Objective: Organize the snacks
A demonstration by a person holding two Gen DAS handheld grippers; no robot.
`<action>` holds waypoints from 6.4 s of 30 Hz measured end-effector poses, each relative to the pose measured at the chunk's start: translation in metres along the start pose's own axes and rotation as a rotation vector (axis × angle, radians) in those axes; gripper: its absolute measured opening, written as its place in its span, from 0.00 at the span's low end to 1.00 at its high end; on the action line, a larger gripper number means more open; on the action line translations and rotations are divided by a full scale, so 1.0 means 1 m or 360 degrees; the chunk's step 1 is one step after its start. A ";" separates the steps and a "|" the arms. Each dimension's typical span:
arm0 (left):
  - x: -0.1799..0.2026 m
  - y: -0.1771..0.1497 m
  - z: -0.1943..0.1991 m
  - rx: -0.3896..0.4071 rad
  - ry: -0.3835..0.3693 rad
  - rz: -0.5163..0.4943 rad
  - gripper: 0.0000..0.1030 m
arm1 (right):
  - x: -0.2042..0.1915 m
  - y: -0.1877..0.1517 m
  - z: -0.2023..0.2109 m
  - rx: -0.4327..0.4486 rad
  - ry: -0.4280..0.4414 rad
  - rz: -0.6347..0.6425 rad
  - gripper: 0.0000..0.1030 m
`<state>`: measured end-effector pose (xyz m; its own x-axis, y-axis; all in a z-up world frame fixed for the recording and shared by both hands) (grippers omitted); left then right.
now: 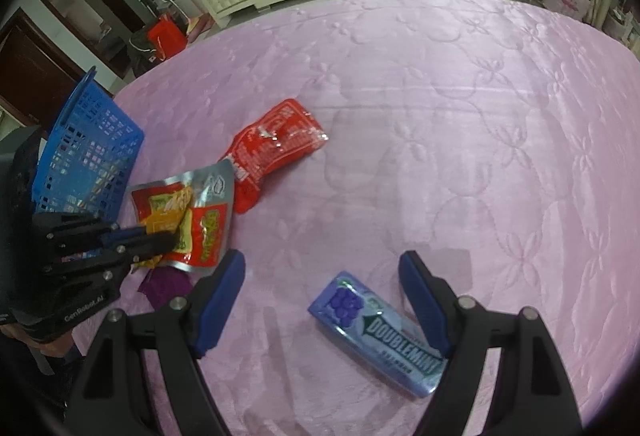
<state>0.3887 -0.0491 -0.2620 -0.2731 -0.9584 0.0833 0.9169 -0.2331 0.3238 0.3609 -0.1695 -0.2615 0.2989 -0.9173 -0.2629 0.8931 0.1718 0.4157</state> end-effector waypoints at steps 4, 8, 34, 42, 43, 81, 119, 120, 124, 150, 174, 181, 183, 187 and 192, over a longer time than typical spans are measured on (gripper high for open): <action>0.010 -0.005 0.012 0.0034 0.0004 0.0030 0.01 | -0.005 0.003 0.001 -0.0001 -0.0006 0.0009 0.80; 0.010 -0.014 0.035 0.0078 0.0010 0.0092 0.00 | -0.012 0.007 -0.002 -0.0018 0.0004 0.0012 0.80; -0.009 -0.031 0.063 0.0190 0.0009 0.0190 0.00 | -0.076 0.028 -0.058 -0.0363 0.0486 -0.0100 0.49; -0.004 -0.040 0.069 0.0206 -0.0008 0.0167 0.00 | -0.084 0.026 -0.054 -0.0309 0.0448 -0.0074 0.07; -0.002 -0.041 0.071 0.0215 -0.0010 0.0158 0.00 | -0.090 0.028 -0.046 -0.0267 0.0442 -0.0038 0.06; -0.034 -0.078 0.267 0.0751 0.0044 0.0248 0.00 | -0.208 0.045 0.155 0.0396 0.0229 0.0360 0.02; -0.182 -0.088 0.234 0.0630 0.0241 0.0481 0.00 | -0.313 0.103 -0.019 0.0213 0.0442 0.0344 0.02; -0.183 -0.086 0.230 0.0624 0.0246 0.0482 0.00 | -0.311 0.103 -0.022 0.0210 0.0406 0.0355 0.02; -0.182 -0.082 0.217 0.0596 0.0224 0.0481 0.00 | -0.302 0.102 -0.033 0.0160 0.0310 0.0369 0.02; -0.153 -0.110 0.275 0.0704 0.0178 0.0440 0.00 | -0.293 0.068 0.057 0.0304 -0.0015 0.0529 0.92; -0.150 -0.052 0.227 0.0578 0.0254 0.0250 0.00 | -0.248 0.077 0.039 0.0296 0.0012 0.0366 0.92; -0.162 -0.038 0.208 0.0549 0.0337 0.0232 0.00 | -0.241 0.085 0.017 0.0238 0.0061 0.0349 0.92; -0.165 -0.034 0.205 0.0540 0.0330 0.0242 0.00 | -0.242 0.086 0.012 0.0223 0.0091 0.0328 0.92; -0.165 -0.033 0.194 0.0479 0.0325 0.0210 0.09 | -0.243 0.086 0.008 0.0226 0.0073 0.0332 0.92; -0.160 -0.042 0.198 0.0477 0.0332 0.0210 0.56 | -0.235 0.077 0.013 0.0199 0.0072 0.0287 0.92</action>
<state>0.3358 0.1464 -0.1019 -0.0648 -0.9971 -0.0410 0.8060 -0.0765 0.5870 0.3550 0.0550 -0.1559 0.4672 -0.8582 -0.2125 0.7761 0.2830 0.5635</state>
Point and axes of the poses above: each gripper's, at about its wrist camera, not at the fingertips, and z roughly against the way its jaws point, x to its right, y to its top, the point moved 6 cm from there along -z, roughly the way its jaws point, and after that the axes turned 1 degree about -y, right-handed, at the moved point
